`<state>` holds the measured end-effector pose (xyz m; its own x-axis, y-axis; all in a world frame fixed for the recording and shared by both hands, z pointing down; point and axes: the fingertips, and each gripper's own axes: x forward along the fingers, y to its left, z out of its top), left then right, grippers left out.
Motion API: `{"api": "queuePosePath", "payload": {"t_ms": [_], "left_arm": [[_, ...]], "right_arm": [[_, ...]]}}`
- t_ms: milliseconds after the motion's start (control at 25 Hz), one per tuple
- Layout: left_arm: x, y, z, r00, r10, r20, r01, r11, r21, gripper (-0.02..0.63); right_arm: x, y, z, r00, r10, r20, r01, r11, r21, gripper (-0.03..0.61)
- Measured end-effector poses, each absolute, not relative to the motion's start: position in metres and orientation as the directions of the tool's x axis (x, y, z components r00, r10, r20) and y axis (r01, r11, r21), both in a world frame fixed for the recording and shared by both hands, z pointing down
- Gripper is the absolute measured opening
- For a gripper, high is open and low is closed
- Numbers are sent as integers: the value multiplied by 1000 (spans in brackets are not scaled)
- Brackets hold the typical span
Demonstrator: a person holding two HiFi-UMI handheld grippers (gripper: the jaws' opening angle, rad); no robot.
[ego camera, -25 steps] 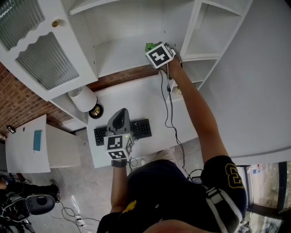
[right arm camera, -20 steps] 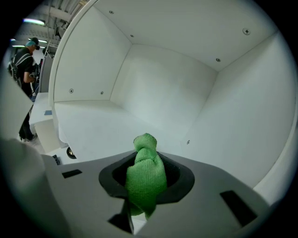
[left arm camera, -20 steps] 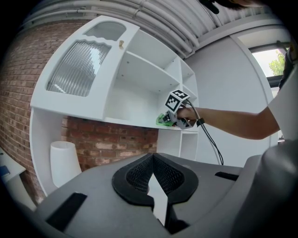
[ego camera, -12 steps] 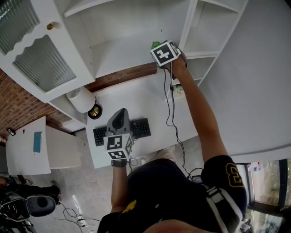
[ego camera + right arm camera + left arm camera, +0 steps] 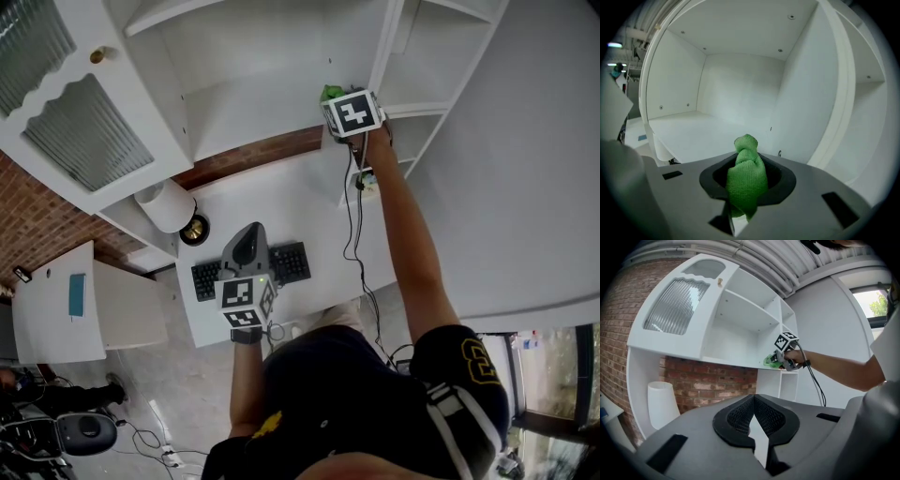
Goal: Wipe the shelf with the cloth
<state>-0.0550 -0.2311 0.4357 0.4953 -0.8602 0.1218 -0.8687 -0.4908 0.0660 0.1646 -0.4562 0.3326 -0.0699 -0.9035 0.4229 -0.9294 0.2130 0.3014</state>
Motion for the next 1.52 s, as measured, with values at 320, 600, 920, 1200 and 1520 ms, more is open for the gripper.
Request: {"api": "queuePosePath", "payload": {"t_ms": [320,600,920,1200,1520], "left_arm": [[-63,-234,441,488,-862,132,-873,-483,73,18],[-56,-238,448,502,-853,143,-865,-496,80,18],[-41,-248,448,533,-833,148,-846,-529,67,18],[-52,-247,440,509,-851,129,-861,-506,57,18],[-96,-235,434,421,-899,123,-907,-418,51,18]], "right_arm": [[173,-450,331,-121,-948,295,-966,180,184,77],[178,-438,325,-100,-993,59,-991,105,82,77],[137,-416,330,-129,-991,-27,-987,125,102,77],[57,-396,345,-265,-964,-10,-947,258,194,77],[-37,-382,354,-455,-887,73,-861,460,219,77]]}}
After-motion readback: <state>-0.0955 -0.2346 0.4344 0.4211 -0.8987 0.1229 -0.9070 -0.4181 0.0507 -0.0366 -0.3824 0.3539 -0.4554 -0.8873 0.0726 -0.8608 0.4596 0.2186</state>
